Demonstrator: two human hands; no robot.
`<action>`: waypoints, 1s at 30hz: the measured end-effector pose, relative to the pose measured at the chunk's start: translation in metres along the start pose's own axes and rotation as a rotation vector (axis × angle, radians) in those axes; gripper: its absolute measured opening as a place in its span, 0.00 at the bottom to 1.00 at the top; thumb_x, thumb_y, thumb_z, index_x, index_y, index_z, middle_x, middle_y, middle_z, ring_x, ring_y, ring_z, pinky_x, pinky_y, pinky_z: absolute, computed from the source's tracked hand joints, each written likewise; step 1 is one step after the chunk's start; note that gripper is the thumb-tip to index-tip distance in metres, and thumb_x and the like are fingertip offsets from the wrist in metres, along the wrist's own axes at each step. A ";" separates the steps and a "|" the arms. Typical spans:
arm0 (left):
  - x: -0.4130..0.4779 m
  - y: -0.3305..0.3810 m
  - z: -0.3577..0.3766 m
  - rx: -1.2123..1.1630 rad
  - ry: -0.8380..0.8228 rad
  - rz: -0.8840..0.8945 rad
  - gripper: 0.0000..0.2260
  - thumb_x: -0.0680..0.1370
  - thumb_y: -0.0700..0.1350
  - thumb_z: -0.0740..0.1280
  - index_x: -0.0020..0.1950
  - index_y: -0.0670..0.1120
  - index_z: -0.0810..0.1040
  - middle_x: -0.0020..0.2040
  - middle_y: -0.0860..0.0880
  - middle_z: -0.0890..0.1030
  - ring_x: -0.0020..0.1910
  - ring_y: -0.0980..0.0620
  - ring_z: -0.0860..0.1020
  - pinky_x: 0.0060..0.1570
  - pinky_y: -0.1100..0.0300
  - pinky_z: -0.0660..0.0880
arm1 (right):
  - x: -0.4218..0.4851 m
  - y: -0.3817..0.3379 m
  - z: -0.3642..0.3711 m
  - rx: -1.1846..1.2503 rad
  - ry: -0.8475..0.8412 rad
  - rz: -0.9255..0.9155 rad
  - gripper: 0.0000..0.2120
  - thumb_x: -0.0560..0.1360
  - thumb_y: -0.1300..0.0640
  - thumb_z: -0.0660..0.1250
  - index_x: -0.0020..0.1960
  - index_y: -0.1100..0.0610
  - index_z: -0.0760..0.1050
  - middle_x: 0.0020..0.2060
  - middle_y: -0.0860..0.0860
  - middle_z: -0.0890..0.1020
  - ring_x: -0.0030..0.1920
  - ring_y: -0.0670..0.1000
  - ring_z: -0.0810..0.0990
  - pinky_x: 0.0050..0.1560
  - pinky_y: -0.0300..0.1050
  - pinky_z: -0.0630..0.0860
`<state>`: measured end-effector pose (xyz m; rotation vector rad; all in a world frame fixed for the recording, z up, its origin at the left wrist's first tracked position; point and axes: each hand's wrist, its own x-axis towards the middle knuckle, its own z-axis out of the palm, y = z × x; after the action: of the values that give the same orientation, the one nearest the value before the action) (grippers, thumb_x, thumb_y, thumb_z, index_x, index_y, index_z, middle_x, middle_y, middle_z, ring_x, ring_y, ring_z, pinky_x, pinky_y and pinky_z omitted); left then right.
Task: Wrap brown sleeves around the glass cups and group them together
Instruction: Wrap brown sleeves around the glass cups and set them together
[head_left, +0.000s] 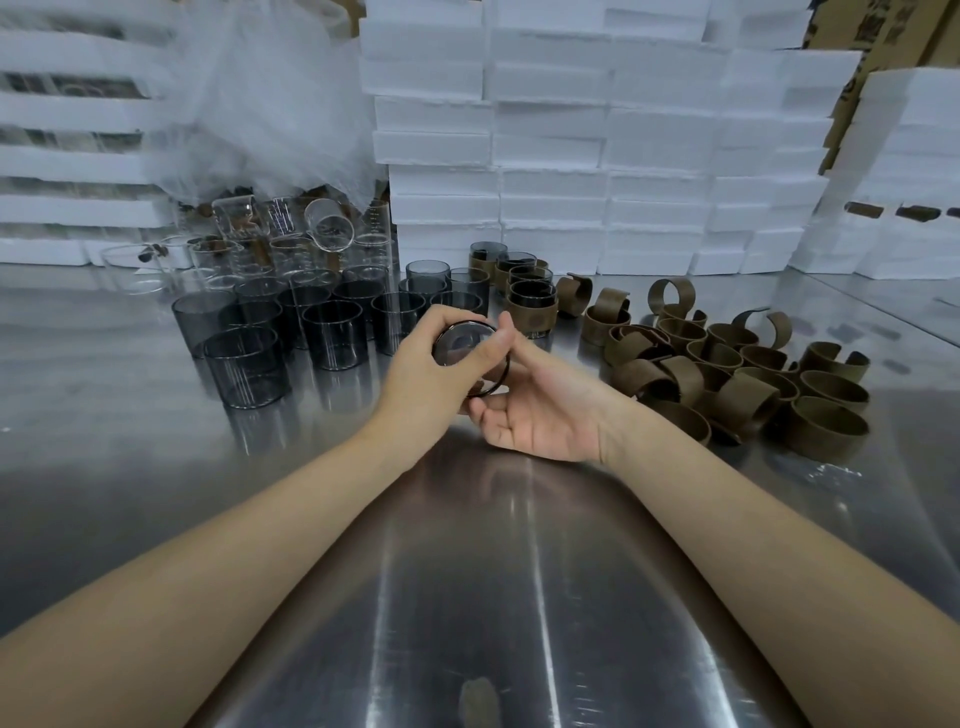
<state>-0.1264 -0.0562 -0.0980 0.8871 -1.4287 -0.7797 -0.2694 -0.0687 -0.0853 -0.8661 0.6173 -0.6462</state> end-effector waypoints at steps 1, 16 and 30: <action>0.000 0.000 0.000 0.011 0.006 0.007 0.06 0.74 0.51 0.73 0.48 0.52 0.79 0.41 0.61 0.82 0.42 0.66 0.79 0.41 0.72 0.75 | 0.000 0.000 0.000 -0.005 -0.005 0.003 0.25 0.71 0.35 0.66 0.46 0.57 0.83 0.39 0.55 0.82 0.36 0.50 0.81 0.36 0.39 0.79; 0.003 -0.004 -0.005 -0.073 -0.216 -0.010 0.18 0.72 0.42 0.74 0.59 0.52 0.75 0.47 0.62 0.83 0.49 0.64 0.80 0.43 0.70 0.75 | -0.005 -0.001 0.000 0.007 -0.057 0.048 0.27 0.69 0.34 0.65 0.48 0.59 0.77 0.33 0.53 0.76 0.29 0.48 0.74 0.30 0.38 0.72; -0.002 0.000 -0.004 0.040 0.002 -0.062 0.18 0.83 0.56 0.52 0.54 0.52 0.80 0.48 0.51 0.85 0.51 0.55 0.82 0.49 0.66 0.77 | -0.002 0.006 0.007 -0.126 -0.035 -0.065 0.27 0.68 0.35 0.65 0.53 0.57 0.76 0.43 0.58 0.79 0.38 0.51 0.81 0.33 0.36 0.78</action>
<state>-0.1223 -0.0544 -0.0983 0.9664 -1.4243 -0.7989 -0.2639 -0.0608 -0.0866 -1.0169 0.6052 -0.6545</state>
